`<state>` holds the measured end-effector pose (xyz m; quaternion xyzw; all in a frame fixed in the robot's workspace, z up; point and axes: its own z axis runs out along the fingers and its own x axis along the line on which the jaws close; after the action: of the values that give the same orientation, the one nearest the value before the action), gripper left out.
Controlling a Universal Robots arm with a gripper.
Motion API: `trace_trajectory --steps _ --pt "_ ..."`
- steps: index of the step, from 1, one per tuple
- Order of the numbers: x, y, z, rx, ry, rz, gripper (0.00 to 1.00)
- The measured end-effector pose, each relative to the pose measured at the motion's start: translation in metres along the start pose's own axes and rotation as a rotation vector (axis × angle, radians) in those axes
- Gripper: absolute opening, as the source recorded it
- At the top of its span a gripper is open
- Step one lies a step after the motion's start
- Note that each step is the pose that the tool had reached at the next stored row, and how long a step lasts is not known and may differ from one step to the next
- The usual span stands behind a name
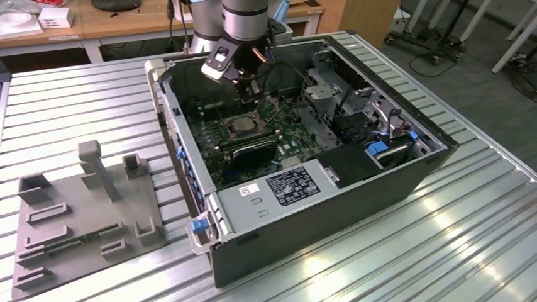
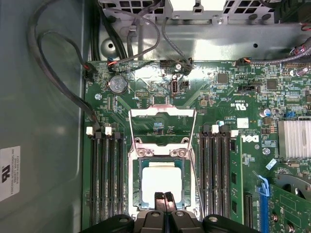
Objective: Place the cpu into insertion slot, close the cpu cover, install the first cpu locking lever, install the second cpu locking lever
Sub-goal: 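Place the cpu into insertion slot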
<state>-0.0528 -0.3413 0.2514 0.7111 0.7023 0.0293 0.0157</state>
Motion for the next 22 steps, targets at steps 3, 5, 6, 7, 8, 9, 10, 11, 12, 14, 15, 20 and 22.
trace_trajectory --steps 3,5,6,7,8,9,10,11,12,14,15,20,22 --pt "-0.0001 -0.0002 0.0038 0.0001 -0.0001 0.000 0.11" --pt "-0.0001 -0.0002 0.0038 0.0001 -0.0003 0.000 0.11" --pt "-0.0001 -0.0002 0.0038 0.0002 -0.0002 0.000 0.11" --pt "-0.0001 -0.0002 0.0041 0.0000 -0.0001 0.000 0.11" --pt "-0.0001 -0.0002 0.0052 -0.0001 -0.0002 0.000 0.11" --pt "-0.0001 -0.0004 0.0069 0.0000 -0.0005 0.000 0.11" --pt "-0.0001 -0.0005 0.0087 0.0000 -0.0007 0.000 0.11" --pt "-0.0001 -0.0006 0.0104 0.0000 -0.0009 0.000 0.11" --pt "-0.0001 -0.0007 0.0120 0.0001 -0.0011 0.000 0.11" --pt "-0.0002 -0.0009 0.0146 0.0000 -0.0014 0.000 0.11" --pt "-0.0002 -0.0009 0.0147 0.0001 -0.0017 0.000 0.11" --pt "-0.0001 0.0005 0.0149 0.0001 -0.0017 0.000 0.11" --pt "-0.0002 0.0009 0.0163 0.0000 -0.0017 0.000 0.11"
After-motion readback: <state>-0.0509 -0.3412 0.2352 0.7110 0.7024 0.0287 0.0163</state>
